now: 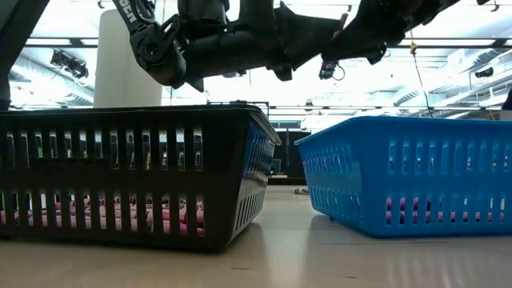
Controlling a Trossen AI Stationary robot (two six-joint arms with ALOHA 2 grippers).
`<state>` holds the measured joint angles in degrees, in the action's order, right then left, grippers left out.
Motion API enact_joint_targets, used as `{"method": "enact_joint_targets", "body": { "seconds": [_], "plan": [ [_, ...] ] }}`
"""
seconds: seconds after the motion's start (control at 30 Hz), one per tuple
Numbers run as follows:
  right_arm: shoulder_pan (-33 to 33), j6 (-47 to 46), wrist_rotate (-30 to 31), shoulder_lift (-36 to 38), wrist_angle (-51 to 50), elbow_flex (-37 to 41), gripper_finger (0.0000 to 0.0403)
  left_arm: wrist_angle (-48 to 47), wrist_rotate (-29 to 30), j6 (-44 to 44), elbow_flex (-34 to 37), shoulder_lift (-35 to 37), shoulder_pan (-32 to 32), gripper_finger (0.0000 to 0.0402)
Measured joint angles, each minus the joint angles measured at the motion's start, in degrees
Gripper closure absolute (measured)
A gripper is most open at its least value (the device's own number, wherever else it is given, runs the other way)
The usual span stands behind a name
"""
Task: Sort crayons
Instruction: Put the red crayon into the left blue bin
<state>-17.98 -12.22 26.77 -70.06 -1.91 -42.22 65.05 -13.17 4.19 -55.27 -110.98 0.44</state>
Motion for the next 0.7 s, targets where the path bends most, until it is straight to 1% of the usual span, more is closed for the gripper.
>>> {"method": "enact_joint_targets", "body": {
  "seconds": [0.17, 0.37, 0.47, 0.57, 0.7],
  "plan": [
    [-0.61, -2.37, -3.56, 0.0, -2.14, 0.0, 0.0357, -3.67, 0.0, 0.02, 0.0, 0.02, 0.03, 0.0214],
    [-1.54, -5.86, -5.39, 0.06, -7.13, -0.02, 0.0356, -9.54, 0.11, 0.04, 0.0, 0.02, -0.27, 0.0214],
    [-1.57, -8.66, -7.96, 0.09, -10.12, -0.02, 0.0356, -12.41, 0.2, 0.04, 0.02, 0.02, -0.93, 0.0214],
    [-1.57, -10.47, -10.63, 0.09, -10.84, -0.04, 0.0356, -15.15, 0.45, 0.07, 0.02, 0.02, -1.62, 0.0213],
    [-1.57, -13.1, -15.4, 0.09, -10.97, -0.04, 0.0355, -17.96, 1.28, 0.1, 0.04, 0.02, -2.32, 0.0197]
  ]
}}
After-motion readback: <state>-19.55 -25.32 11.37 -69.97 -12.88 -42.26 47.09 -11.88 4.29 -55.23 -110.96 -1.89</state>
